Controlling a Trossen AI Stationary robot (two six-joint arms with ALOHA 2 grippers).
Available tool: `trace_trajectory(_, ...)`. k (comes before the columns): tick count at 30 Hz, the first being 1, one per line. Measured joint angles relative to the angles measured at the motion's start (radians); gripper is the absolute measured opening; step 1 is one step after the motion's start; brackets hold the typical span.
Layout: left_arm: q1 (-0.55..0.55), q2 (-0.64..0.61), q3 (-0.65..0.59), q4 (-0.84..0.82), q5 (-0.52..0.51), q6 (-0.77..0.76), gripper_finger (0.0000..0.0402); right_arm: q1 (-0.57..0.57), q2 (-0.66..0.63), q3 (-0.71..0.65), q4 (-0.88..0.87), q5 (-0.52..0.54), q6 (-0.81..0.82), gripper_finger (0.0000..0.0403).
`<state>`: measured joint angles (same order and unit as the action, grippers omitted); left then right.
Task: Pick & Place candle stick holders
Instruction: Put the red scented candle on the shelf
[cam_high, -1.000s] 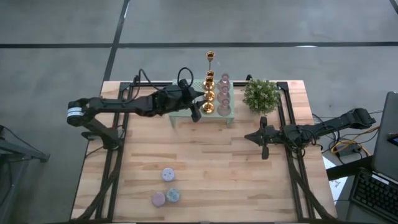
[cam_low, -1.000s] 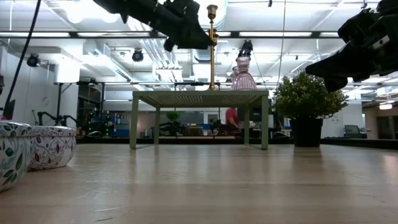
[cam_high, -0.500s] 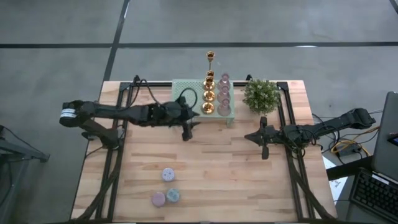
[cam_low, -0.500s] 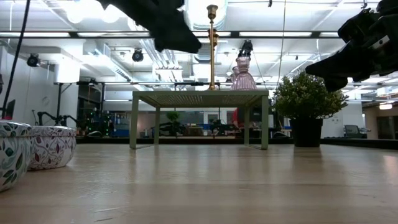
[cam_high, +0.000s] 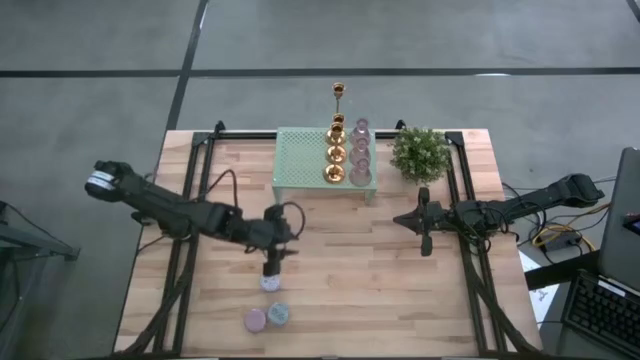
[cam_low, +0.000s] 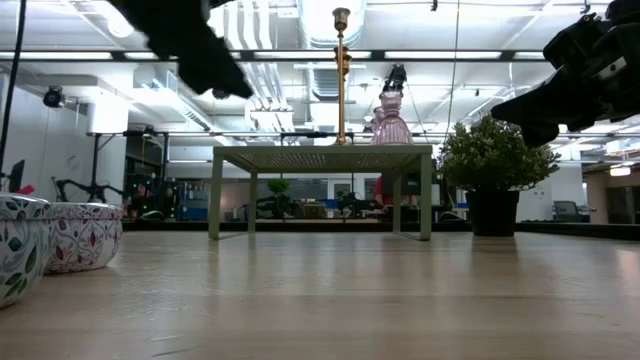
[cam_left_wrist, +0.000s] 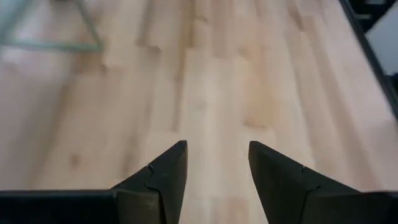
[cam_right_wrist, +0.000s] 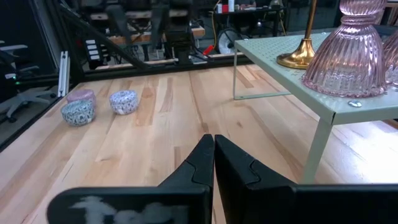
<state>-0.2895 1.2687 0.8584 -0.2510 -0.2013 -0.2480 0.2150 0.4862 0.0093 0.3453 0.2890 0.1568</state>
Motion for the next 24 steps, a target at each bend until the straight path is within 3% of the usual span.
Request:
trace_trajectory(7, -0.047, -0.002, -0.027, 0.009, 0.001, -0.132, 0.0199, 0.0, 0.0, 0.0, 0.0, 0.0, 0.0, 0.0008)
trace_trajectory(15, -0.03, 0.006, -0.056, 0.085, -0.08, -0.122, 0.0207, 0.0, 0.0, 0.0, 0.0, 0.0, 0.0, 0.0008)
trace_trajectory(19, -0.047, 0.006, -0.061, 0.081, -0.076, -0.129, 0.0244, 0.0, 0.0, 0.0, 0.0, 0.0, 0.0, 0.0008)
trace_trajectory(24, -0.05, 0.021, -0.062, 0.032, -0.055, -0.143, 0.032, 0.0, 0.0, 0.0, 0.0, 0.0, 0.0, 0.0008)
